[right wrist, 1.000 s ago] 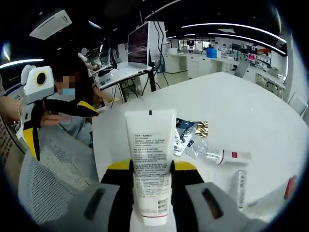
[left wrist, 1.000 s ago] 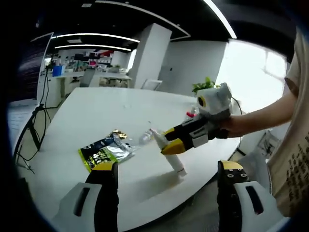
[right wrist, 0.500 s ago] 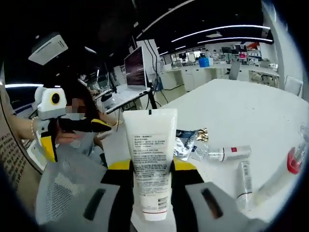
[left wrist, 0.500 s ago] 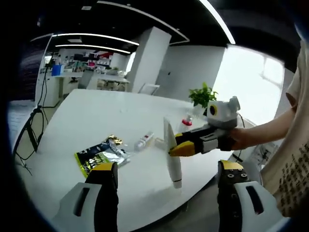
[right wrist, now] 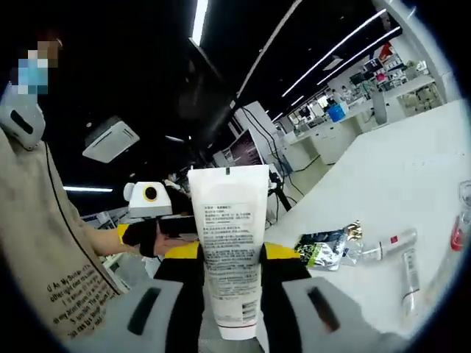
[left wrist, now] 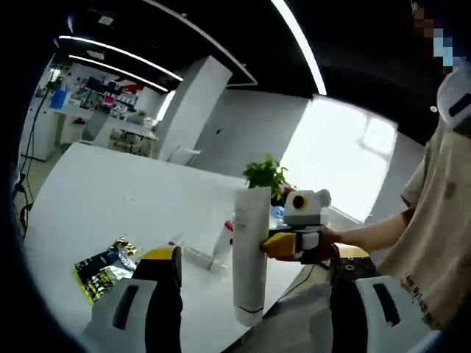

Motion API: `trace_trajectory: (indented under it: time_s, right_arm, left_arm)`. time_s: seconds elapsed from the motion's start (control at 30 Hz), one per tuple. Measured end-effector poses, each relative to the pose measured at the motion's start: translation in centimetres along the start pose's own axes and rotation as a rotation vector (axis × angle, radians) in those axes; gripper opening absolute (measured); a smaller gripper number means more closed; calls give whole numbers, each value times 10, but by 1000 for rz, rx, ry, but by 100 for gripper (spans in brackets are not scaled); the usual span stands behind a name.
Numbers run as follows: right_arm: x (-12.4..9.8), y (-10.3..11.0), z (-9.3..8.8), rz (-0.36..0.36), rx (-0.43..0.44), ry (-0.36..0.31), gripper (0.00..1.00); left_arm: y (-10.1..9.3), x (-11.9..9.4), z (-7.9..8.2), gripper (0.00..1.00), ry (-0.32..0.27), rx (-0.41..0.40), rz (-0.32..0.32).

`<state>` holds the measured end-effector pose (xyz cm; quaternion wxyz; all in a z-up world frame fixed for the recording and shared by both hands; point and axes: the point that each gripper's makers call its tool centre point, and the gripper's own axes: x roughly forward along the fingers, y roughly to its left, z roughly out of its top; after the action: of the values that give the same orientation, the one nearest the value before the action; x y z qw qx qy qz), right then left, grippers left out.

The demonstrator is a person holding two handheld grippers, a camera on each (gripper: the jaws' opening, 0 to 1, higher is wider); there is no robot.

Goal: Arrange the skincare products in the storage area until every visible bottle or jar stands upright without overlapping.

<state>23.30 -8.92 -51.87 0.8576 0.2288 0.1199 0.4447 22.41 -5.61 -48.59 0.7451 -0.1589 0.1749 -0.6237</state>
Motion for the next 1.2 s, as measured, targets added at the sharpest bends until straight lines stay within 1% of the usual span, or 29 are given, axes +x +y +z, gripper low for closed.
trace_trajectory:
  time_s: [0.07,0.1,0.17,0.23,0.37,0.43,0.5,0.57,0.6,0.63,0.67,0.7,0.73,0.77,0.9,0.97,1.03,1.07,1.13,1.17,1.2]
  right_arm:
    - [-1,10,4,28,11,-13,28]
    - [-2,16,5,46,8,-11,27]
    - [-2,24,6,70,6,-8,27]
    - [-2,35,6,108,3,-1,28]
    - [-5,54,7,176,9,8,28]
    - [-6,60,8,193,9,10,28]
    - [-8,64,9,212,8,15,28]
    - [-9,64,9,218,8,14,28]
    - [-10,64,9,220,13,16,28]
    - [-12,65,10,224,16,13,28]
    - [-14,63,12,227,25,7,28]
    - [-15,63,12,229,29,4,28]
    - [-16,65,15,239,34,-6,28]
    - [-17,65,16,239,37,-12,28]
    - [-18,64,21,236,45,-37,29]
    - [-18,62,25,223,40,-57,29]
    - [-18,60,32,198,42,-92,30]
    - [-17,59,34,187,36,-95,31]
    - [-15,53,40,115,13,-107,32]
    - [-13,49,42,61,-5,-107,32]
    - [-11,47,42,18,-31,-102,32]
  left_arm:
    - [-6,6,7,77,-16,-14,-43]
    - [-8,10,8,76,-12,-15,-60]
    - [-9,16,10,74,-13,-21,-72]
    - [-13,22,11,71,-7,-27,-100]
    - [-27,34,10,66,28,-45,-170]
    - [-38,39,6,64,65,-62,-224]
    - [-41,45,6,58,79,-67,-235]
    - [-45,48,6,49,87,-62,-250]
    - [-50,48,7,47,93,-56,-268]
    - [-52,49,7,46,97,-56,-271]
    - [-54,50,7,42,100,-55,-277]
    - [-60,49,8,37,98,-54,-303]
    - [-64,50,9,36,98,-57,-319]
    - [-63,51,10,36,95,-56,-302]
    - [-62,55,15,35,95,-65,-283]
    - [-60,56,18,34,93,-66,-262]
    - [-57,58,25,34,69,-54,-226]
    - [-56,59,27,34,64,-53,-213]
    - [-49,62,33,33,43,-41,-155]
    - [-47,63,34,33,41,-33,-133]
    - [-42,64,35,33,42,-20,-93]
